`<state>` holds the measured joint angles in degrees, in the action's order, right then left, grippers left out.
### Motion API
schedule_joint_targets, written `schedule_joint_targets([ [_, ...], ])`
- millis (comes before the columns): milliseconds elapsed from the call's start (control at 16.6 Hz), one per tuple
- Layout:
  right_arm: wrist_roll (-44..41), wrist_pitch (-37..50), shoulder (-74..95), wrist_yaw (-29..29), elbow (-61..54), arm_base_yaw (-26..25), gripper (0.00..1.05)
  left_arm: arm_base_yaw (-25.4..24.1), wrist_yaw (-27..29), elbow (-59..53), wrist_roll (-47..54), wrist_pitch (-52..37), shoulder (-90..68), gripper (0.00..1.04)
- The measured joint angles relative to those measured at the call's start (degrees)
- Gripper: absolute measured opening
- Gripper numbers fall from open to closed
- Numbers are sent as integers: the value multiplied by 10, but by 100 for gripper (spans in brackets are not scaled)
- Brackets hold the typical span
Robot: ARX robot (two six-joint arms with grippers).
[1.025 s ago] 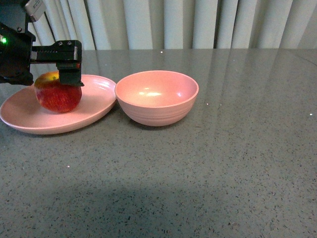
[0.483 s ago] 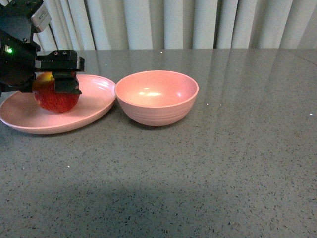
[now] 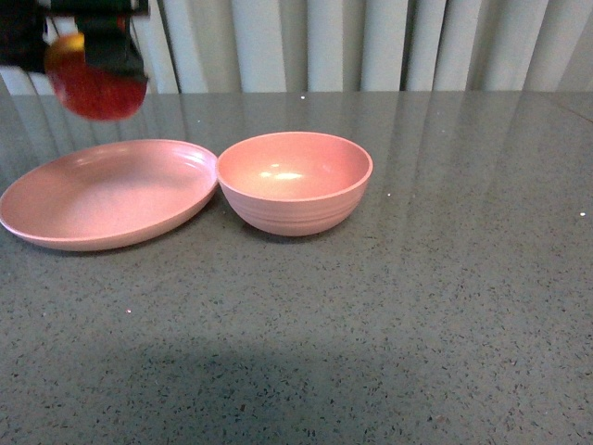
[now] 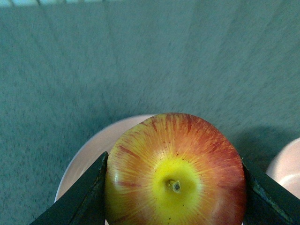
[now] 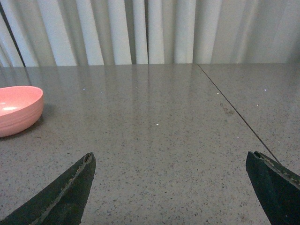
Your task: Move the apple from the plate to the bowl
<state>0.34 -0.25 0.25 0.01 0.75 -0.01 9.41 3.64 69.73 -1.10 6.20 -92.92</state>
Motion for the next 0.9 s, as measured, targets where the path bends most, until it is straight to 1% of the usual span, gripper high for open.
schedule_joint_targets([
  [181, 0, 0, 0, 0, 0, 0, 98, 58, -9, 34, 1, 16, 43, 67],
  [422, 0, 0, 0, 0, 0, 0, 98, 133, -6, 56, 1, 27, 17, 67],
  [663, 0, 0, 0, 0, 0, 0, 98, 167, 1, 62, 0, 27, -47, 67],
  [905, 0, 0, 0, 0, 0, 0, 98, 179, 1, 62, -5, 19, -78, 67],
])
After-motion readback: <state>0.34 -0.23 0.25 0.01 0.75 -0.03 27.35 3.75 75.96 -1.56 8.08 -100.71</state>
